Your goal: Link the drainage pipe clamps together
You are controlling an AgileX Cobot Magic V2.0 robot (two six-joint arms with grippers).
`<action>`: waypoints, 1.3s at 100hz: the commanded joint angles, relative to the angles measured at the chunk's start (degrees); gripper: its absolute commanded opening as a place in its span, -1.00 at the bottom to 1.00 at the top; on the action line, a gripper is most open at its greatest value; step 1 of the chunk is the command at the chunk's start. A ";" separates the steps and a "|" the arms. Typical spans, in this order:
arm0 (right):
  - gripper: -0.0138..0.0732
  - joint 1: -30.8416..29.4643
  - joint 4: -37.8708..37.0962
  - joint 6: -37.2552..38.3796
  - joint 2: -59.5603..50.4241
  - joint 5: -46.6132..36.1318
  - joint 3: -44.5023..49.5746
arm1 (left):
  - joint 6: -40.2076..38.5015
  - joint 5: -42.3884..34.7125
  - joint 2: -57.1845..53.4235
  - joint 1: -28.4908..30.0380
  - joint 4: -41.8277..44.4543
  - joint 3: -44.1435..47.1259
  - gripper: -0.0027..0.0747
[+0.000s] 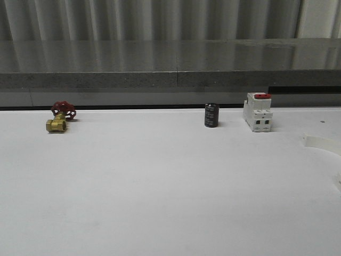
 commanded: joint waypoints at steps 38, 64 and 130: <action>-0.84 -0.29 -0.12 -0.36 -1.12 -4.36 -0.83 | 4.37 1.06 34.65 6.71 0.76 -20.28 0.42; -0.84 -0.29 -0.12 -0.36 -1.12 -4.36 -0.83 | 11.64 0.66 47.04 10.68 0.76 -25.74 0.42; -0.84 -0.29 -0.12 -0.36 -1.12 -4.36 -0.83 | 14.72 -7.08 66.65 11.93 1.55 -33.92 0.42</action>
